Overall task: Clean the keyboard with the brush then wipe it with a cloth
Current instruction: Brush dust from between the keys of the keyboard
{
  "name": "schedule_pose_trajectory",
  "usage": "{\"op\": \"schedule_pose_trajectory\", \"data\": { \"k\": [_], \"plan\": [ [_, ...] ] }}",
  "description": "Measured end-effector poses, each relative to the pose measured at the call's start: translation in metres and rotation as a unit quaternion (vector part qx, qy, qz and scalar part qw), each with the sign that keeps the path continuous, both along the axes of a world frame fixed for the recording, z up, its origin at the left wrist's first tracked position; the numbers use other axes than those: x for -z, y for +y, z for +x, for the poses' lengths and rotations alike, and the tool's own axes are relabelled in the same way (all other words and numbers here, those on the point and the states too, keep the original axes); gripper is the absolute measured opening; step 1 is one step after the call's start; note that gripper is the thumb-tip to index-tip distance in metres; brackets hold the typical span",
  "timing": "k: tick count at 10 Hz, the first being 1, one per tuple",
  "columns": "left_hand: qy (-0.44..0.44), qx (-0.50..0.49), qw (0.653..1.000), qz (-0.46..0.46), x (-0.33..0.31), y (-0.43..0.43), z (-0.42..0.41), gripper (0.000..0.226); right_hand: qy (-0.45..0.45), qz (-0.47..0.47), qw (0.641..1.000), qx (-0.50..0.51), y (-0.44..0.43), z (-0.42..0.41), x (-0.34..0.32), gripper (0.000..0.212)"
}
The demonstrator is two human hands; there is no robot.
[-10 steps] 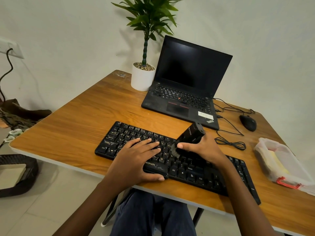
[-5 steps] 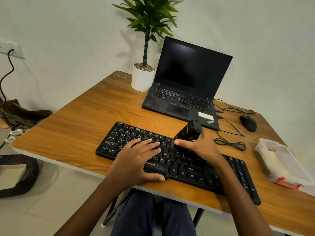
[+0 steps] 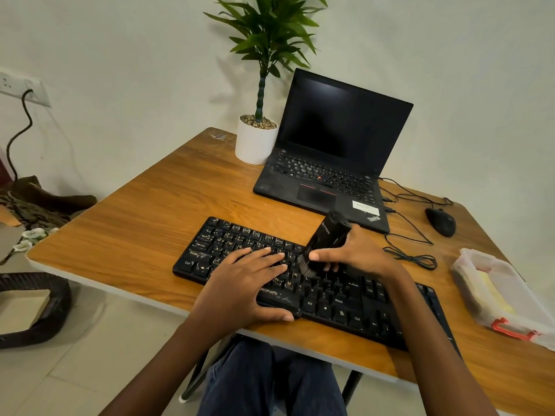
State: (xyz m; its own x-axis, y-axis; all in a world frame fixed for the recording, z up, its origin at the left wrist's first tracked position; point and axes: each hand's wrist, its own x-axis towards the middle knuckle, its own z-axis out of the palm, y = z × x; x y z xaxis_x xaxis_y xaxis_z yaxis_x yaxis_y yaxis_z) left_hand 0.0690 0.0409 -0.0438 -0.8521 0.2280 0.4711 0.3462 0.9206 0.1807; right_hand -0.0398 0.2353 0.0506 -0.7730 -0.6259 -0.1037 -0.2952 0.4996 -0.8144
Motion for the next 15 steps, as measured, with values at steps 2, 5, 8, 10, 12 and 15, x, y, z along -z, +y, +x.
{"op": "schedule_pose_trajectory", "data": {
  "k": [2,5,8,10,12,15],
  "plan": [
    [-0.003,-0.003,1.0,-0.001,-0.001,0.0,0.0,0.084,0.042,-0.024,0.993,0.103,-0.003,-0.011,0.009,0.056],
    [0.007,0.004,1.0,0.01,0.002,0.0,0.0,0.085,0.043,-0.007,0.996,0.079,-0.004,0.0,0.003,0.034],
    [0.012,0.003,1.0,0.008,0.003,0.0,-0.001,0.084,0.022,-0.003,1.0,0.022,-0.005,0.003,0.003,0.024],
    [0.013,0.003,1.0,0.006,0.002,0.0,-0.001,0.084,0.082,-0.035,0.987,0.134,-0.014,-0.009,0.016,0.049],
    [0.009,0.002,1.0,0.005,0.003,0.0,-0.001,0.085,0.026,-0.015,0.999,0.043,-0.012,-0.008,0.009,0.033],
    [0.012,0.001,1.0,0.008,0.003,0.0,-0.001,0.084,0.042,-0.046,0.995,0.075,-0.02,0.003,0.015,0.023]
  ]
}}
